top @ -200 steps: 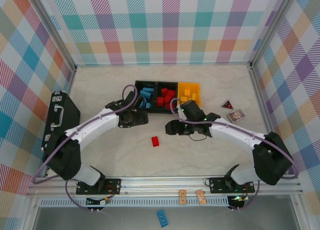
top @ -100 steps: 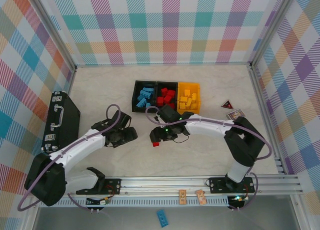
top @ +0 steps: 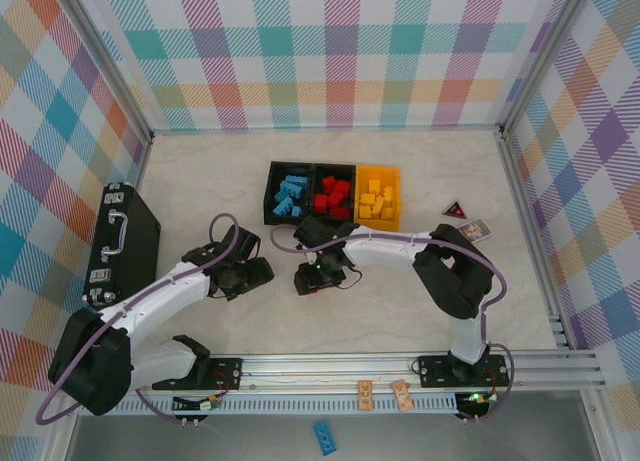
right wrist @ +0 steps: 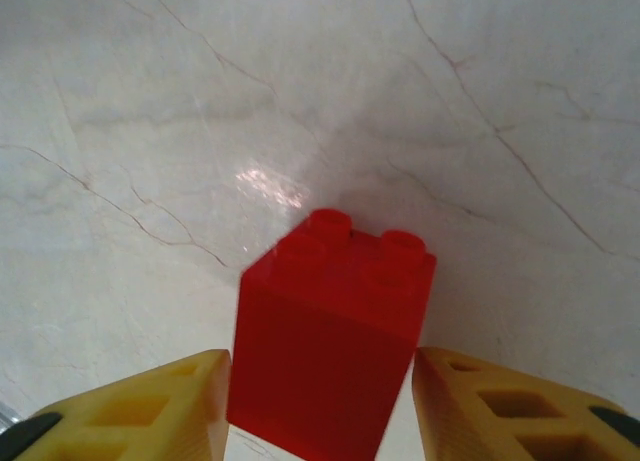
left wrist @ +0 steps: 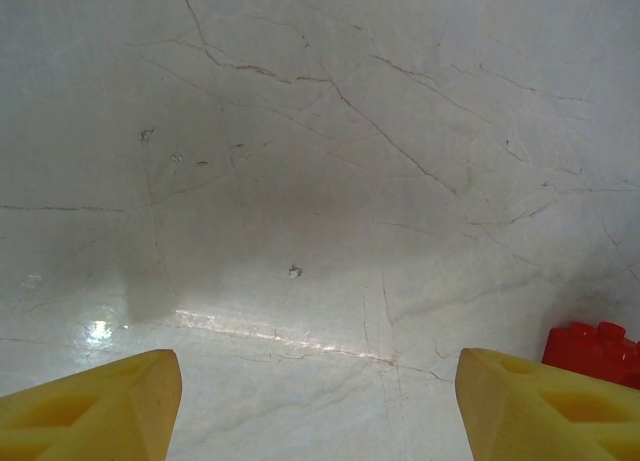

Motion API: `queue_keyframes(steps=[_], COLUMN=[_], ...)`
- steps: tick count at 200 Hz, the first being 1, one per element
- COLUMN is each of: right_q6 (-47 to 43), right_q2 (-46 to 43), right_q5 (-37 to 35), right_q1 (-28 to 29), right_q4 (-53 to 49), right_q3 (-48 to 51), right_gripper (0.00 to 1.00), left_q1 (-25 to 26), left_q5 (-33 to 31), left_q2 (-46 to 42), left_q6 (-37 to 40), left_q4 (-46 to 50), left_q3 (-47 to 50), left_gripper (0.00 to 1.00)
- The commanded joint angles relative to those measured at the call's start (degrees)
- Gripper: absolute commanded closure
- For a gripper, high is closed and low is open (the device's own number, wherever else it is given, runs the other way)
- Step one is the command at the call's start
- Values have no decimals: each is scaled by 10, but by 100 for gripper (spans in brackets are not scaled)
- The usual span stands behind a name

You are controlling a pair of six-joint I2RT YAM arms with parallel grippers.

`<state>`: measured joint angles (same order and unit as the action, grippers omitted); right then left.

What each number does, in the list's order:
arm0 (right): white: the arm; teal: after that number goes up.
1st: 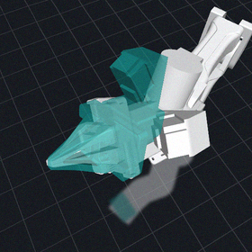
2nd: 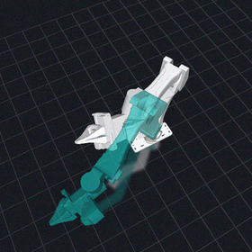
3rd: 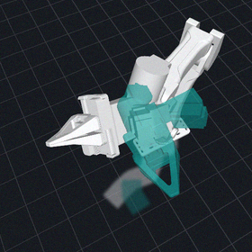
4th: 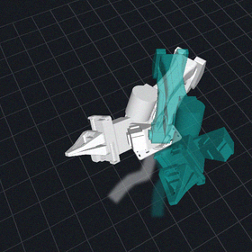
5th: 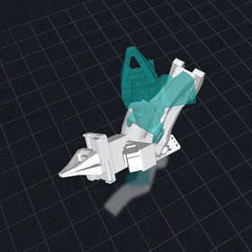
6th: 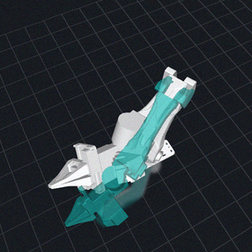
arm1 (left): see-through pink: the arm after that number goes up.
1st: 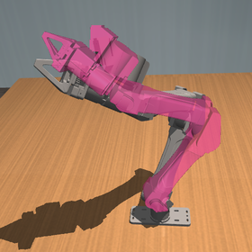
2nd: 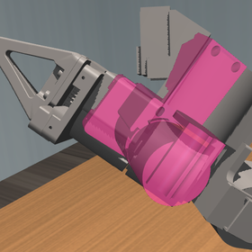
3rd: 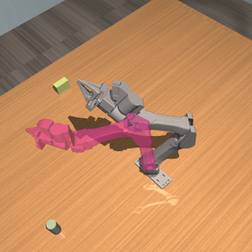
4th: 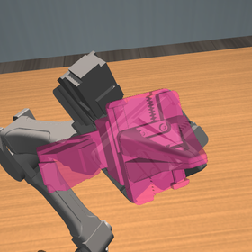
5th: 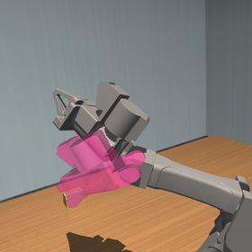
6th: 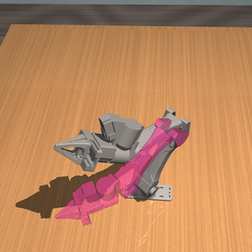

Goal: Sort the legos into containers by color
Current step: Pick up the lego from the bottom-center of the table.

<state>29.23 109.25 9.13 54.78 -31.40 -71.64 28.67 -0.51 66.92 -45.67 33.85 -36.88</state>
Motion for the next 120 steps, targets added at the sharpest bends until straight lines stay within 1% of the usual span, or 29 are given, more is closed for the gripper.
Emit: queue_keyframes(steps=[1,45,61,78,120], right_q6=[-9,-11,-14,-19,-28], right_q2=[11,13,3,-6,-38], right_q5=[-9,-24,-31,-39,-66], right_q1=[3,3,3,3,-6], right_q4=[-26,-32,-31,-33,-45], right_q3=[-17,-21,-20,-25,-36], right_gripper=[53,71,74,77,78], left_q1=[-6,-6,-6,-6,-5], left_q5=[5,9,11,15,34], left_q2=[5,11,11,9,17], left_q6=[-9,-12,-14,-14,-10], left_q4=[-6,-11,-13,-17,-45], left_q3=[9,11,12,12,8], left_gripper=[28,28,29,29,29])
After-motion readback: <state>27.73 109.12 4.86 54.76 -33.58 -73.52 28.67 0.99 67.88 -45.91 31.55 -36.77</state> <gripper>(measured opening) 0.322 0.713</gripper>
